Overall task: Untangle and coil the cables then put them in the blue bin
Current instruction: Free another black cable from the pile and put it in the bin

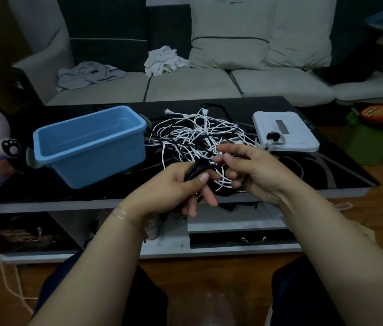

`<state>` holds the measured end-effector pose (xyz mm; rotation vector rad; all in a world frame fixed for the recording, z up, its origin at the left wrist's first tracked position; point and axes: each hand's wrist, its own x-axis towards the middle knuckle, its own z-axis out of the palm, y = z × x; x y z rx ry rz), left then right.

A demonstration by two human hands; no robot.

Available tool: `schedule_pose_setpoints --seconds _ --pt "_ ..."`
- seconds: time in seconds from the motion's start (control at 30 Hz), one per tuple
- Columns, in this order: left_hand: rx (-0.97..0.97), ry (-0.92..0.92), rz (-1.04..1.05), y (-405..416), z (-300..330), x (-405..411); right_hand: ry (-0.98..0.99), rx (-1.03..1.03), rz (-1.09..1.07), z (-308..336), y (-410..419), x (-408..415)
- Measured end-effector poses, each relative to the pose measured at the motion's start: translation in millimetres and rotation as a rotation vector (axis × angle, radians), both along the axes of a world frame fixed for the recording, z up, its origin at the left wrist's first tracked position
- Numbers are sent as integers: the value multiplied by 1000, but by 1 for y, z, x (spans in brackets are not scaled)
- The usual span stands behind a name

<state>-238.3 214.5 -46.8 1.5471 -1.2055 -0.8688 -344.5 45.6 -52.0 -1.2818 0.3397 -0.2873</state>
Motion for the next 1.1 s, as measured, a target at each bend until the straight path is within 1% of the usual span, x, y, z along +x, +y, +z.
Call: schedule_pose_setpoints --seconds 0.03,0.13,0.17,0.23,0.3,0.33,0.4,0.5,0.57,0.63,0.73,0.87,0.97,1.1 --pt "-25 5 0 0 0 0 11 -104 -22 -1 -2 0" --pt "-98 174 -5 2 -1 1 34 -669 -188 -8 -3 4" --pt "-108 238 -19 3 -1 2 -4 -758 -253 -9 -2 5" --pt "-116 340 -71 4 -1 2 -118 -771 -388 -11 1 6" --pt "-142 426 -114 3 -2 0 -154 -809 -478 -12 2 8" --pt "-170 478 -125 2 -2 -1 -132 -841 -469 -14 3 10" --pt "-251 587 -106 -1 -2 -1 -40 -873 -383 -20 9 15" --pt "-376 712 21 -2 0 4 68 -940 -312 -30 24 20" --pt "-427 740 88 0 1 8 125 -994 -276 -35 35 22" --pt "-468 743 145 1 2 9 164 -1061 -207 -39 45 24" --pt "-529 715 247 1 2 11 153 -1184 -79 -43 60 23" --pt "-575 629 429 -2 2 13 158 -1416 33 -42 64 21" --pt "-557 519 560 -4 1 12 176 -1465 107 -37 60 19" --pt "-488 273 684 -9 -2 8 117 -1538 127 -35 61 18"
